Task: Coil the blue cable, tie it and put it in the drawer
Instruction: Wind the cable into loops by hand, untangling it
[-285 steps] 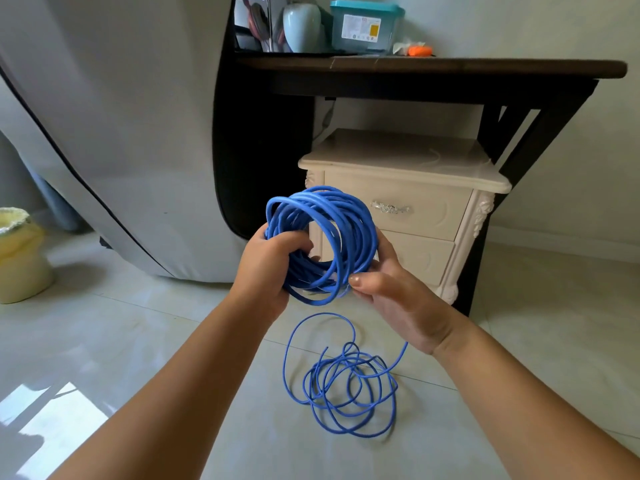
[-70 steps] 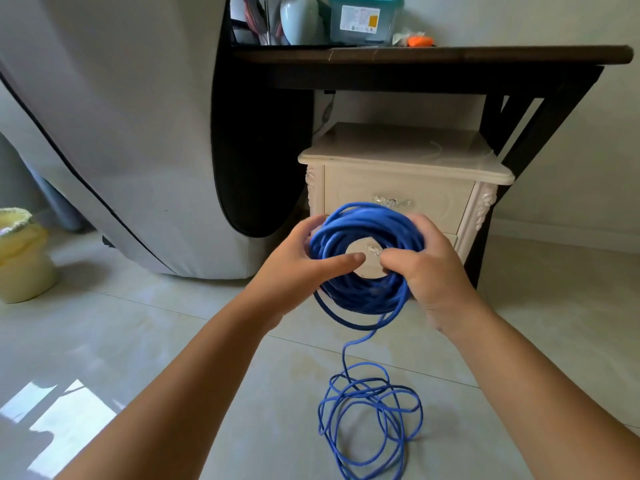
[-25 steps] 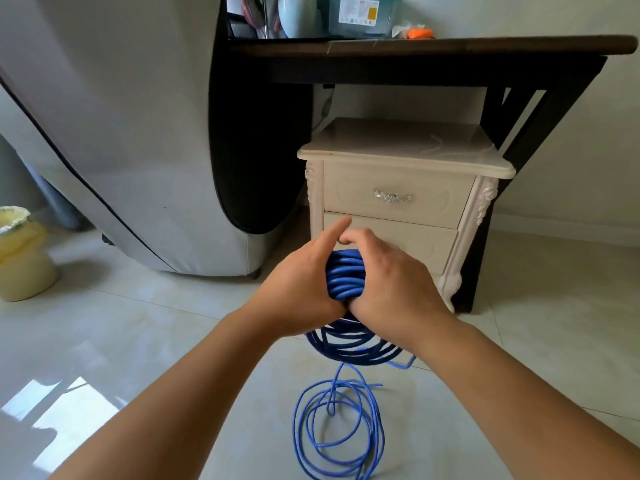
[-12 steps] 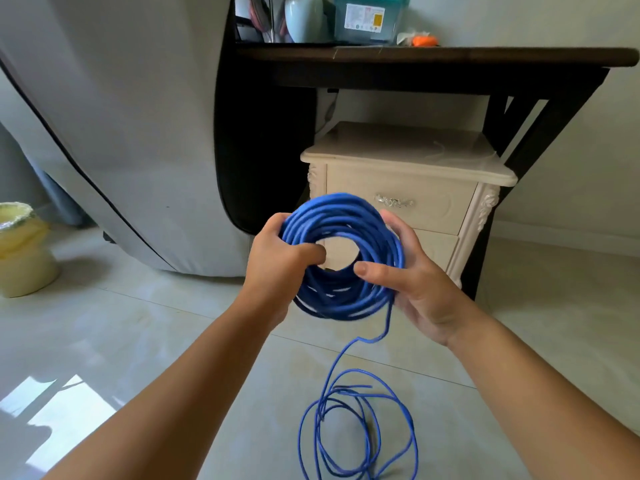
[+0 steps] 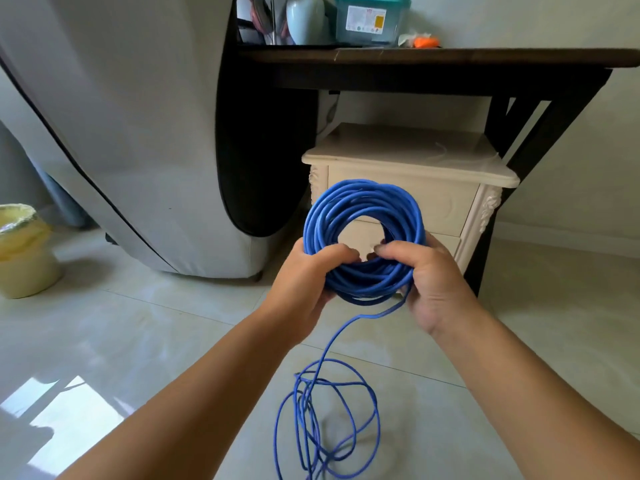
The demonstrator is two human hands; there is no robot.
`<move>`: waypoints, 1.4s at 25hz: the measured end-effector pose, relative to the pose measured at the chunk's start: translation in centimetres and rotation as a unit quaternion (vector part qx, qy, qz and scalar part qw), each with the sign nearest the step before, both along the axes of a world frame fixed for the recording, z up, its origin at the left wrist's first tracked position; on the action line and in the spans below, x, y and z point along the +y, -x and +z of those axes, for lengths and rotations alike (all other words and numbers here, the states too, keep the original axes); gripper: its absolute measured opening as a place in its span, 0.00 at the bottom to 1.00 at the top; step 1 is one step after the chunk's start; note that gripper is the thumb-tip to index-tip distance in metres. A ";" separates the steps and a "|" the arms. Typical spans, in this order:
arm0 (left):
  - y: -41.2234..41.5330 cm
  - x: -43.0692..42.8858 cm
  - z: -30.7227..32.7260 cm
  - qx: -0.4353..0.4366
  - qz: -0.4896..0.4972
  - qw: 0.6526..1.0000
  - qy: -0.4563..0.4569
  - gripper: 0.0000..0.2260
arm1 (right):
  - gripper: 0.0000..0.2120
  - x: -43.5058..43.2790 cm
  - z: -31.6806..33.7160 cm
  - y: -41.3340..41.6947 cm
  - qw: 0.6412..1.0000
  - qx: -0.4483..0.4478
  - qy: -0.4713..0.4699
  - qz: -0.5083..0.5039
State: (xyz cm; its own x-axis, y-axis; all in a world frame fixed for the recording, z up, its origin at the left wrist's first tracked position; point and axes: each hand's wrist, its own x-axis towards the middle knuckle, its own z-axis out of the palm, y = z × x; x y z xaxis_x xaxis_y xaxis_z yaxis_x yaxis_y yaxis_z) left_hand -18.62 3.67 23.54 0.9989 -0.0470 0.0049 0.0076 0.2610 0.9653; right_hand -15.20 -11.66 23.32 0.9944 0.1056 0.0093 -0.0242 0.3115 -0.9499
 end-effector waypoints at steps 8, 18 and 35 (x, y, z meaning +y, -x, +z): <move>-0.4 2.3 0.2 -0.172 -0.050 0.909 -0.377 0.48 | 0.34 0.4 -0.2 1.7 0.796 -0.278 0.537 0.032; -0.9 0.1 -1.7 -0.239 0.118 0.828 -0.493 0.35 | 0.37 1.1 0.0 1.8 0.836 -0.267 0.479 0.015; -1.3 0.1 -0.8 -0.005 0.064 0.992 0.112 0.15 | 0.28 0.7 -1.5 0.2 0.995 -0.060 0.076 0.020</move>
